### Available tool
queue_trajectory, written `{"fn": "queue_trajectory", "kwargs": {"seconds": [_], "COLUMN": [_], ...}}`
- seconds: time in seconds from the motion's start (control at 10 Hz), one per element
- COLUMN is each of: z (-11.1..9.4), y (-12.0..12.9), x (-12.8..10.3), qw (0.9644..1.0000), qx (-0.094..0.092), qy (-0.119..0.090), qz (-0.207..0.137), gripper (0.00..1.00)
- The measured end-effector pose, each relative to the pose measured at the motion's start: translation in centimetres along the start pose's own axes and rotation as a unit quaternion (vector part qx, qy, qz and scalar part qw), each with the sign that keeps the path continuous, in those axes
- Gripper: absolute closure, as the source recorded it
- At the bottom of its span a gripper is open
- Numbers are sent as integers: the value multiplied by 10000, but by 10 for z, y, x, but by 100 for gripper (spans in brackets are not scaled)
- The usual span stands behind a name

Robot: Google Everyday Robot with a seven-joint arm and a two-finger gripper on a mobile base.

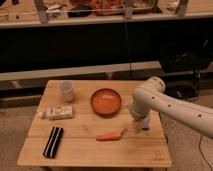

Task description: Place the pepper in the ceramic bowl

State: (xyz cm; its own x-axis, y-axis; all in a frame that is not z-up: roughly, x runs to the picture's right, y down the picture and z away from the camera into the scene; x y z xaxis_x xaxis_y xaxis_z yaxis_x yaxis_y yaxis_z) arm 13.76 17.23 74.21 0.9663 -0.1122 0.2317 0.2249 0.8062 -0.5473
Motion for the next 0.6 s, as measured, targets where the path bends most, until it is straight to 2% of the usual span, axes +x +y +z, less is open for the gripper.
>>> {"fn": "queue_trajectory", "kwargs": {"seconds": [0.2,0.4,0.6], "z": [10,29,43], "y": [2,3,2], "x": [0,-23,-36], "qw": [10000,9997,9994], "qx": [4,-22,-25], "qy": [-61,-206,-309], "qz": [-60,-126,-162], "gripper": [20,20,20]}}
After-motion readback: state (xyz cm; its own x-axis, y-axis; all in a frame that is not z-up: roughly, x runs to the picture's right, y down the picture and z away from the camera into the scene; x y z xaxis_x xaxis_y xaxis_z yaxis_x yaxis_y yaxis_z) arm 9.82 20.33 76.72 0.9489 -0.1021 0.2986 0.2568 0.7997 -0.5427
